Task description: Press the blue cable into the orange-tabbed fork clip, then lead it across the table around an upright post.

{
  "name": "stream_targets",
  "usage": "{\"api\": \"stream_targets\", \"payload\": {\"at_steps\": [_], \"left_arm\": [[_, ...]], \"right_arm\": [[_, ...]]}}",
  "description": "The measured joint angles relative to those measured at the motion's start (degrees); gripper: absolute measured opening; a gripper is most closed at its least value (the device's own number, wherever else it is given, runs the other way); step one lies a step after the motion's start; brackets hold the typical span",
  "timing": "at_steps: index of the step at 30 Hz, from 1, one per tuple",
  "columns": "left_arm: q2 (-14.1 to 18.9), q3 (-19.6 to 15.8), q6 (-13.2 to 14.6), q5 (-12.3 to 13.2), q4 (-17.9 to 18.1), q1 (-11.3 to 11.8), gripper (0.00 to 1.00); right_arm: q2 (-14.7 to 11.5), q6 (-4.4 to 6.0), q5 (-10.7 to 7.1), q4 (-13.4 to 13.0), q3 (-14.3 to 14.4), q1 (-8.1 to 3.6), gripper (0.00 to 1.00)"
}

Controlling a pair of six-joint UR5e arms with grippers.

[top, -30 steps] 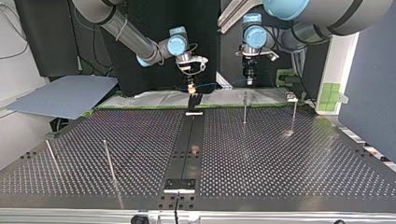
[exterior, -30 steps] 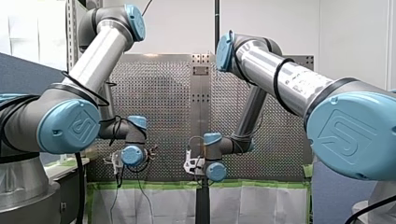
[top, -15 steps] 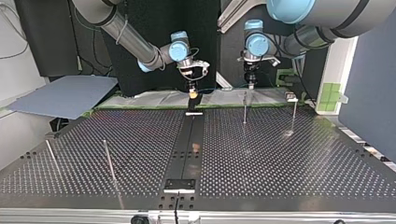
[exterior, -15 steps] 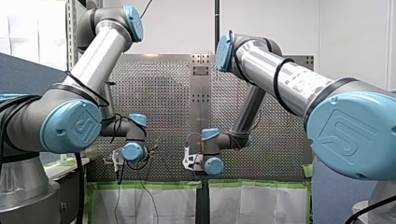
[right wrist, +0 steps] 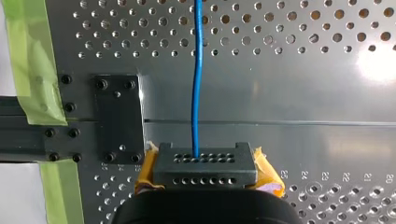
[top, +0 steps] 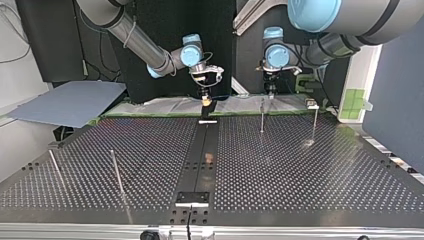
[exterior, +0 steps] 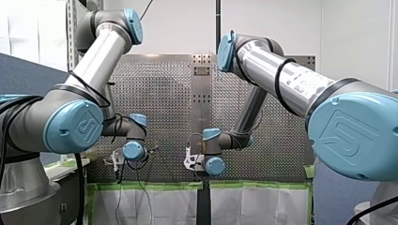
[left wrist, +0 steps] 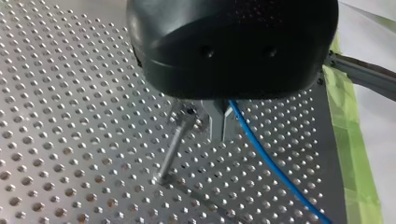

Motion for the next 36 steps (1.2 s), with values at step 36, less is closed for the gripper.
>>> {"api": "stream_targets", "payload": {"at_steps": [36], "left_arm": [[-2.2, 7.0, -2.0, 2.8, -2.7, 3.6, 0.0]], "right_arm": [[0.0, -0.09, -0.23, 0.4, -1.6, -1.51, 0.0]]}}
